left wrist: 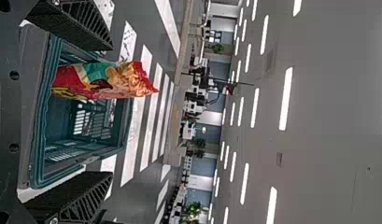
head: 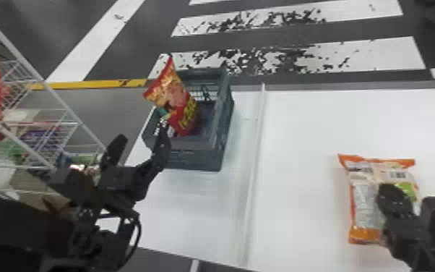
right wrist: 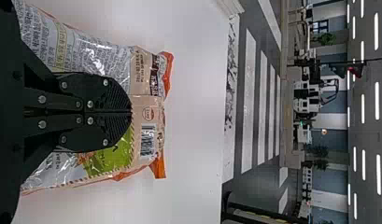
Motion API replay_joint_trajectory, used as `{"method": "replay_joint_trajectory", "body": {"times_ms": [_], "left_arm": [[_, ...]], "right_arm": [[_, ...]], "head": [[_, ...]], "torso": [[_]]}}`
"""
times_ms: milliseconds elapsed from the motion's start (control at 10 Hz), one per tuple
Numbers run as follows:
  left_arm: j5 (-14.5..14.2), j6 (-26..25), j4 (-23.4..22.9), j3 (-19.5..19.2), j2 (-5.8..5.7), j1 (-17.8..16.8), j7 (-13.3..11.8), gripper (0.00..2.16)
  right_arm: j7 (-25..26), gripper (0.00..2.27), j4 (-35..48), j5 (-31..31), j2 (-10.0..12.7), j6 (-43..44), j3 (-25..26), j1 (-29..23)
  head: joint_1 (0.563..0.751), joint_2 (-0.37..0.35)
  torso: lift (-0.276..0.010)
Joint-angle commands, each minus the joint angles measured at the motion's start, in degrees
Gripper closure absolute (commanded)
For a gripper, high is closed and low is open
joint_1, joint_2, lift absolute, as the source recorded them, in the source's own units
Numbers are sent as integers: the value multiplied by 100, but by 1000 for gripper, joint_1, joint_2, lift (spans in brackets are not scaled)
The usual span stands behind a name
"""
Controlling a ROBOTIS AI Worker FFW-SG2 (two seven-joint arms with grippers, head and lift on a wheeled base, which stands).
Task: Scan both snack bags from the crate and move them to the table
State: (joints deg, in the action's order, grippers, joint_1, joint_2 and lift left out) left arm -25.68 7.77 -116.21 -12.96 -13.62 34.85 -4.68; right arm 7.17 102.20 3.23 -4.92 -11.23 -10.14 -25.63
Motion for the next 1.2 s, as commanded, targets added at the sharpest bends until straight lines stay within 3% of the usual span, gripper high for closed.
{"method": "replay_joint_trajectory", "body": {"times_ms": [0, 500, 900, 1000, 1100], "left_arm": [[2, 0, 19, 22, 0, -40, 2, 36], [-7, 18, 142, 39, -9, -128, -7, 36], [-7, 18, 177, 83, -9, -198, -7, 36], [-7, 18, 177, 101, -9, -198, -7, 36], [2, 18, 177, 101, -9, -198, -7, 36]], "right_arm": [[-57, 2253, 195, 2, 0, -122, 170, -82], [-110, 2253, 301, -42, -9, -772, 425, -56], [-189, 2253, 520, 37, -88, -579, 583, -267], [-189, 2003, 793, 37, -88, -614, 583, -416], [-189, 792, 1188, 160, -88, -579, 548, -610]], "head": [[695, 260], [695, 215], [695, 186], [695, 183], [695, 182]], "torso": [[-87], [-87], [-87], [-87], [-87]]}}
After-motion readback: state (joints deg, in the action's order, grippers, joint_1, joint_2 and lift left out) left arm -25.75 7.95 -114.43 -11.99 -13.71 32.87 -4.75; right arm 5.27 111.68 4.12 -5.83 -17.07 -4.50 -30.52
